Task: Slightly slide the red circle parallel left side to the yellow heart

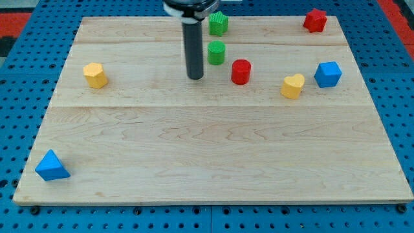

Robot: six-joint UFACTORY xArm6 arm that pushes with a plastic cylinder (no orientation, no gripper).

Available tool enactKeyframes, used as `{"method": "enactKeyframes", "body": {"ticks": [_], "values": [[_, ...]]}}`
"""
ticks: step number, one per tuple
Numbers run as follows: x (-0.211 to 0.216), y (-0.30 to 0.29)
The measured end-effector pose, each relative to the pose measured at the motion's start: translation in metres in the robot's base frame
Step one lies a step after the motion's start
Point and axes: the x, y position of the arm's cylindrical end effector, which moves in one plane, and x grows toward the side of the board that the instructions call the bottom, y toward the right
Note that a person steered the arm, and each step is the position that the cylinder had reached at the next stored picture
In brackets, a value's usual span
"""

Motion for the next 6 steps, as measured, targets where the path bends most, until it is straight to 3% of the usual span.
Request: {"method": "enactKeyframes", "body": {"ticks": [2,6], "values": [[-0.038,0.067],[0.014,0.061]]}}
